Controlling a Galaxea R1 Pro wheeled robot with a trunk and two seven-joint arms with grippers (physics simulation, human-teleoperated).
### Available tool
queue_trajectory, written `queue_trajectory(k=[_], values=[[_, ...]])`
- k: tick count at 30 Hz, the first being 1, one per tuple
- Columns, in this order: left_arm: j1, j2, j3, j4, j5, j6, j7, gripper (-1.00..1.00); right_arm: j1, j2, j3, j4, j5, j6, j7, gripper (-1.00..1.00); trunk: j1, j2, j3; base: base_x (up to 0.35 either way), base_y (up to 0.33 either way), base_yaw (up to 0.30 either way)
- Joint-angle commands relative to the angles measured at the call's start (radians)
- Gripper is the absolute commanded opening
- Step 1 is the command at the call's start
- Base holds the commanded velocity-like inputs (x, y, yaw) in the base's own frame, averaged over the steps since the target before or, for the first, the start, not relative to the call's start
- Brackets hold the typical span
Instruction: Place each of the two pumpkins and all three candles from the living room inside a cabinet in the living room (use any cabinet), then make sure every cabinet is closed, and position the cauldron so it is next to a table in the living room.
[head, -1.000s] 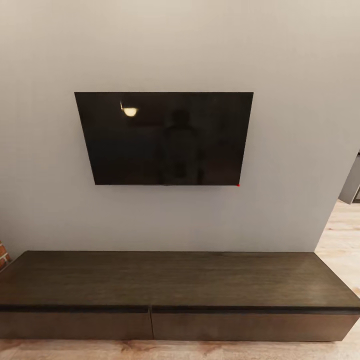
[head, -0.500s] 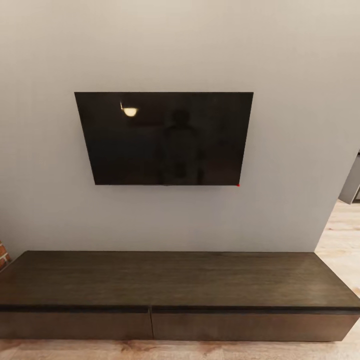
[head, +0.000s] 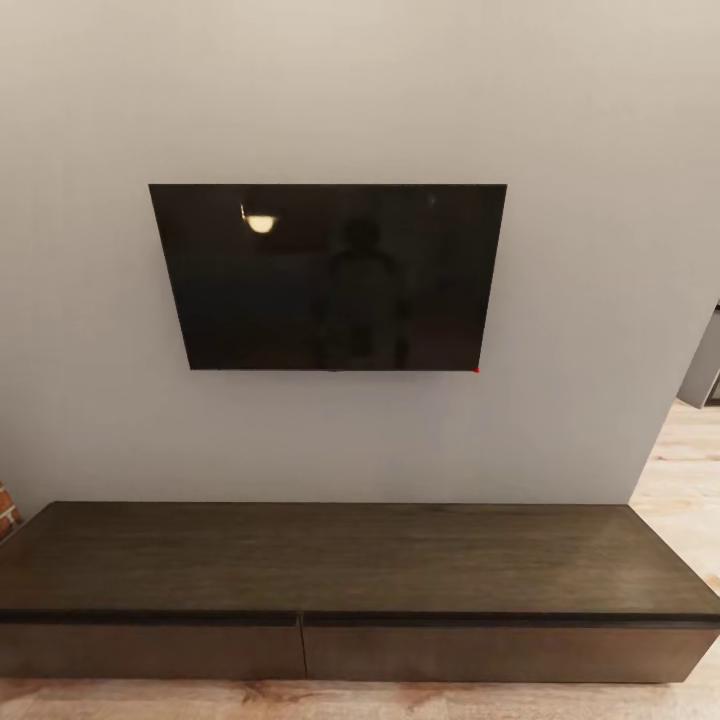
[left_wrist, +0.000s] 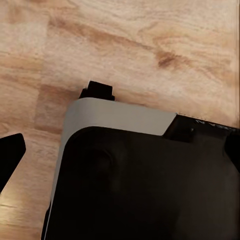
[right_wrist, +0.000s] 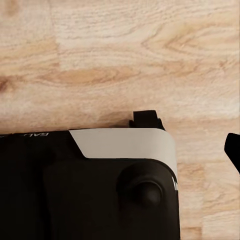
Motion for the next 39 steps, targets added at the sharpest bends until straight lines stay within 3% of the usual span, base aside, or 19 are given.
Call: queue_trajectory(k=[1, 6, 8, 9, 12, 14, 17, 20, 24, 31, 34, 36, 38, 39], values=[[0.0, -0.001, 0.004, -0.03, 0.009, 0.026, -0.002, 1.0, -0.014, 0.0, 0.0, -0.002, -0.01, 0.017, 0.007, 1.0, 0.0, -0.001, -0.001, 0.0, 0.0, 0.0], [-0.001, -0.004, 0.004, -0.173, 0.01, 0.122, -0.004, 1.0, -0.044, 0.0, 0.0, -0.002, -0.01, 0.033, 0.025, 1.0, 0.0, -0.001, -0.001, 0.0, 0.0, 0.0], [-0.001, -0.007, 0.004, -0.331, 0.011, 0.248, -0.004, 1.0, -0.062, 0.0, -0.001, -0.002, -0.012, 0.035, 0.03, 1.0, 0.0, -0.001, -0.001, 0.0, 0.0, 0.0], [-0.001, -0.008, 0.004, -0.369, 0.011, 0.277, -0.004, 1.0, -0.064, 0.0, 0.0, -0.002, -0.012, 0.035, 0.035, 1.0, 0.0, -0.001, -0.001, 0.0, 0.0, 0.0], [-0.001, -0.043, 0.003, -0.484, 0.011, 0.36, -0.003, 1.0, -0.066, 0.0, -0.001, -0.002, -0.012, 0.036, 0.06, 1.0, 0.0, -0.001, -0.001, 0.0, 0.0, 0.0], [-0.001, -0.093, -0.001, -0.598, 0.011, 0.449, -0.001, 1.0, -0.067, 0.0, -0.002, -0.002, -0.013, 0.036, 0.069, 1.0, 0.0, -0.001, -0.001, 0.0, 0.0, 0.0], [-0.001, -0.12, -0.034, -0.685, 0.01, 0.518, 0.002, 1.0, -0.067, 0.0, -0.002, -0.002, -0.013, 0.036, 0.071, 1.0, 0.0, -0.001, -0.001, 0.0, 0.0, 0.0], [-0.001, -0.128, -0.072, -0.732, 0.01, 0.552, 0.004, 1.0, -0.067, 0.0, -0.002, -0.003, -0.012, 0.036, 0.071, 1.0, 0.0, -0.001, -0.001, 0.0, 0.0, 0.0], [-0.003, -0.149, -0.157, -0.798, 0.013, 0.596, 0.004, 1.0, -0.067, 0.001, 0.0, -0.012, -0.011, 0.038, 0.068, 1.0, 0.0, -0.001, -0.001, 0.0, 0.0, 0.0], [-0.066, -0.184, -0.181, -0.808, 0.021, 0.608, 0.0, 1.0, -0.067, 0.001, 0.001, -0.014, -0.01, 0.037, 0.066, 1.0, 0.0, -0.001, -0.001, 0.0, 0.0, 0.0], [-0.126, -0.19, -0.217, -0.809, 0.08, 0.635, 0.0, 1.0, -0.067, 0.002, 0.0, -0.014, -0.01, 0.033, 0.064, 1.0, 0.0, -0.001, -0.001, 0.0, 0.0, 0.0], [-0.151, -0.192, -0.23, -0.809, 0.141, 0.644, 0.002, 1.0, -0.067, 0.002, 0.0, -0.014, -0.01, 0.032, 0.063, 1.0, 0.0, -0.001, -0.001, 0.0, 0.0, 0.0], [-0.187, -0.193, -0.24, -0.809, 0.225, 0.651, 0.004, 1.0, -0.067, 0.003, 0.0, -0.014, -0.01, 0.03, 0.063, 1.0, 0.0, -0.001, -0.001, 0.0, 0.0, 0.0], [-0.197, -0.193, -0.242, -0.809, 0.24, 0.652, 0.004, 1.0, -0.067, 0.003, 0.0, -0.014, -0.01, 0.029, 0.062, 1.0, 0.0, -0.001, -0.001, 0.0, 0.0, 0.0]])
